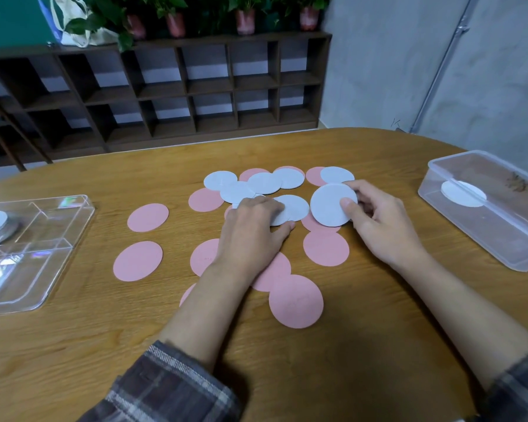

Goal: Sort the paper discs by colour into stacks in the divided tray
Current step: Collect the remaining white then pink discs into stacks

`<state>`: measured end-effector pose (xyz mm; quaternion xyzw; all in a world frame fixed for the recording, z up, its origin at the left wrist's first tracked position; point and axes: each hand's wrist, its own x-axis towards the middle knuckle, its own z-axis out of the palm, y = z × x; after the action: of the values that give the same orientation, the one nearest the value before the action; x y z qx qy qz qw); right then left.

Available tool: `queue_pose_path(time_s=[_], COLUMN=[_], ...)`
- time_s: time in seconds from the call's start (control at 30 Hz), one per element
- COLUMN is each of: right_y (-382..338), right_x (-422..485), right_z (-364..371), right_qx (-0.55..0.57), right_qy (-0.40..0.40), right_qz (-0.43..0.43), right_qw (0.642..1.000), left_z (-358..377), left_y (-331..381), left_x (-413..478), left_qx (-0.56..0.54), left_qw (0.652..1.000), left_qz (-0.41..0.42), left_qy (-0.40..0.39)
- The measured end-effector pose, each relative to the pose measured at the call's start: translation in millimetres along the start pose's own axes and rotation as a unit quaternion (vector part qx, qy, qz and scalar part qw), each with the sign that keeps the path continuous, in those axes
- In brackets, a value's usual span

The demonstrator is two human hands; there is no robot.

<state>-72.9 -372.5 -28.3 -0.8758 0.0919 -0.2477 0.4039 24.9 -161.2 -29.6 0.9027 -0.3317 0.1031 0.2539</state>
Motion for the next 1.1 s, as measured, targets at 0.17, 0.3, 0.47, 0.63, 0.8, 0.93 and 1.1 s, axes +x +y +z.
queue_pose_path(time_s=[0.17, 0.3, 0.47, 0.63, 0.8, 0.93, 1.1], right_y=[0, 0, 2, -1, -5, -10, -5], right_x=[0, 0, 2, 1, -2, -5, -4], right_z=[-1, 0, 0, 3, 4, 6, 7], right_qx=[0.002, 0.014, 0.022, 0.053, 0.104, 0.079, 0.007], right_qy=[-0.001, 0.007, 0.024, 0.004, -0.046, -0.069, -0.052], right_qz=[0.006, 0.0, 0.001, -0.005, -0.002, -0.03, -0.043], right_qw=[1.0, 1.0, 0.999, 0.999, 0.993, 0.994, 0.998], left_z=[2, 3, -2, -4, -1, 0, 3], left_y=[-4, -3, 11, 19, 26, 27, 25], left_x=[3, 3, -1, -3, -6, -7, -5], left_qx=[-0.013, -0.01, -0.058, -0.227, -0.287, -0.291, -0.175], left_qw=[1.0, 0.998, 0.983, 0.96, 0.95, 0.949, 0.981], left_qz=[0.016, 0.04, 0.082, 0.04, -0.04, -0.063, -0.041], left_qy=[0.018, 0.049, 0.155, 0.157, 0.114, 0.104, 0.069])
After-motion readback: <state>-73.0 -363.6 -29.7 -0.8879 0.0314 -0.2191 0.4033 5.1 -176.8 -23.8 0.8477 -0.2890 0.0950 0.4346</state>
